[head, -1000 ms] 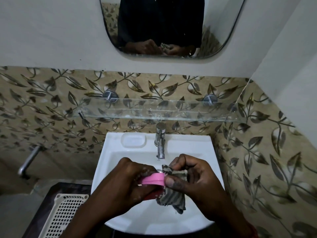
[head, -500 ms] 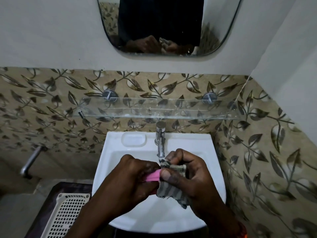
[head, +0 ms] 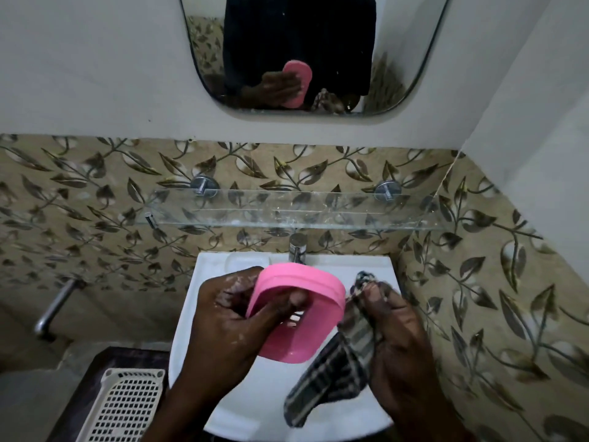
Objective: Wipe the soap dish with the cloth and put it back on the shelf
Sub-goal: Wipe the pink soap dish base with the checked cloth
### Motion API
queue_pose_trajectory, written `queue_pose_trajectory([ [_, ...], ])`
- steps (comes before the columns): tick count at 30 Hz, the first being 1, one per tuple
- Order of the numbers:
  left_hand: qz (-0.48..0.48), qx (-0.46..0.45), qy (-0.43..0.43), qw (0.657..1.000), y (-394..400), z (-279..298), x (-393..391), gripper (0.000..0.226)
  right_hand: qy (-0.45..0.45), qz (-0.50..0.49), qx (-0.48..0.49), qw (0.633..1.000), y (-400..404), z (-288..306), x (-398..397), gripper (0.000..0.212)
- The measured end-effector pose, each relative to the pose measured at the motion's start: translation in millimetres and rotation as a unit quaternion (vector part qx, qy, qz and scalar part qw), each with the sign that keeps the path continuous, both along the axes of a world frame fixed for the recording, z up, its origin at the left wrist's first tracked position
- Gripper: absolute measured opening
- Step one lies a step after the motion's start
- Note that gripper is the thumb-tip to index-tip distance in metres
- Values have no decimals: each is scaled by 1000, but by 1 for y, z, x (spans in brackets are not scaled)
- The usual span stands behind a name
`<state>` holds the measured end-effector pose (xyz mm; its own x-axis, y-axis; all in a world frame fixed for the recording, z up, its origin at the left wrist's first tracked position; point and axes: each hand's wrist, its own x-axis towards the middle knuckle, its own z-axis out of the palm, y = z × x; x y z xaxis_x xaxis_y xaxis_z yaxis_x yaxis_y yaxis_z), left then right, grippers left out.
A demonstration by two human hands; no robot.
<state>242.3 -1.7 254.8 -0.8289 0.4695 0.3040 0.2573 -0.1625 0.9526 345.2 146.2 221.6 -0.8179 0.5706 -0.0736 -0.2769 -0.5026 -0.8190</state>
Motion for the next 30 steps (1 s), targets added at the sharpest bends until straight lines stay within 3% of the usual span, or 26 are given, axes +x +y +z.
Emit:
queue_pose_trajectory([
  [2,-19,-14,-76,997,2,-9,-5,30,-9,-36,52,998,4,18,-3,45],
  [4,-41,-19,-137,989,7,-15,-5,50,16,-61,81,995,1,28,-13,25],
  [6,-38,-22,-182,982,14,-17,-2,55,44,-82,123,988,-2,35,-25,4],
  [10,-40,15,-289,956,25,-14,1,44,4,-121,307,944,-6,33,-40,14],
  [17,12,71,-401,913,25,-16,-11,45,-4,-82,450,889,-30,5,-19,21],
  [20,8,62,-402,913,24,-17,-14,45,-3,-101,467,878,-31,-1,-17,22],
  [24,-45,51,-397,915,24,-20,-7,38,-6,-105,443,891,-11,21,-42,17],
  [30,-38,68,-393,916,25,-14,-10,37,-27,-108,392,913,-4,25,-46,13],
])
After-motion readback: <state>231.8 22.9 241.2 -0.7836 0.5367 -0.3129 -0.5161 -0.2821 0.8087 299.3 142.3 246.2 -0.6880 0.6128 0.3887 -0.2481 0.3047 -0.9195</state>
